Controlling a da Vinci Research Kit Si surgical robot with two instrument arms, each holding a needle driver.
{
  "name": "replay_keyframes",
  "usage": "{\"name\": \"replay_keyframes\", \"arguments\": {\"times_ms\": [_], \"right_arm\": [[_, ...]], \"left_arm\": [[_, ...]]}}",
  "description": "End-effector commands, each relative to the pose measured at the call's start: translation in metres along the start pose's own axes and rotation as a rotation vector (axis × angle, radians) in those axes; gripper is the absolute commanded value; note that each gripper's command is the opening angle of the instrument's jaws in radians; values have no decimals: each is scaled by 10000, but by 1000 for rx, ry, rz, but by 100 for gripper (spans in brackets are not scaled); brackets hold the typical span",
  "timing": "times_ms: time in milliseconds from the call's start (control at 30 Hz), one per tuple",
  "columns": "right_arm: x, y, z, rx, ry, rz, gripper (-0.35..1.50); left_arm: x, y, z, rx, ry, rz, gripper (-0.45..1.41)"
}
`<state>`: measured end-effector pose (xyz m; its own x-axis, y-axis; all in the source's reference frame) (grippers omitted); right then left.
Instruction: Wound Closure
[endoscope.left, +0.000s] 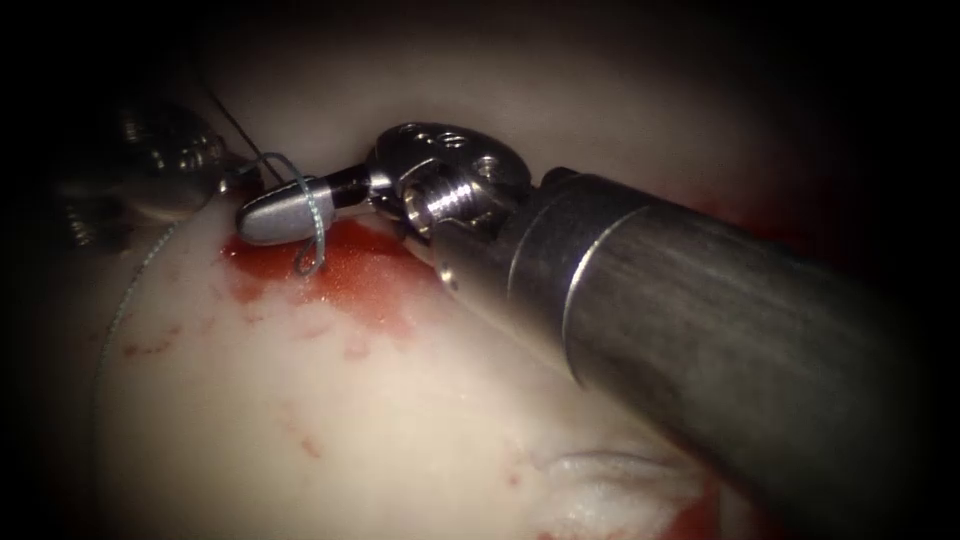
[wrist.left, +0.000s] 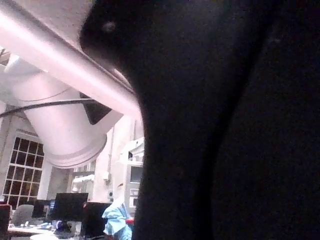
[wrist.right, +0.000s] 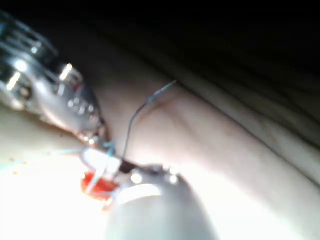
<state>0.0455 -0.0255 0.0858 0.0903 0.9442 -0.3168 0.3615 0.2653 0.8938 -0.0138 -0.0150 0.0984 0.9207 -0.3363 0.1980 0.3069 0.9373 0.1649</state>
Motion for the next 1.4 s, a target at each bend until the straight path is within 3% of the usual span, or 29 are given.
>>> {"name": "replay_keyframes", "arguments": {"times_ms": [33, 200, 367, 667, 900, 1300, 1367, 1400], "right_arm": [[12, 7, 7, 3, 23, 68, -35], [9, 6, 8, 14, 64, 234, -35], [16, -7, 16, 26, 98, 268, -35], [29, -15, 18, 36, 141, 290, -35], [31, -11, 21, 21, 267, 106, -35], [33, -8, 19, -12, 319, -102, -35], [34, -8, 18, -21, 332, -153, -35], [33, -9, 17, -26, 336, -193, -35]], "left_arm": [[-10, 9, -4, 14, -17, -19, -45], [-9, 10, -4, 40, -36, -33, -45], [-9, 9, -4, 53, -43, -53, -45], [-4, -2, 10, 185, -93, -151, -45], [-2, -6, 9, 248, -94, -317, -45], [-4, -17, 6, 324, -85, -447, -45], [-4, -18, 6, 338, -76, -514, -45], [-4, -20, 5, 353, -65, -616, -45]]}}
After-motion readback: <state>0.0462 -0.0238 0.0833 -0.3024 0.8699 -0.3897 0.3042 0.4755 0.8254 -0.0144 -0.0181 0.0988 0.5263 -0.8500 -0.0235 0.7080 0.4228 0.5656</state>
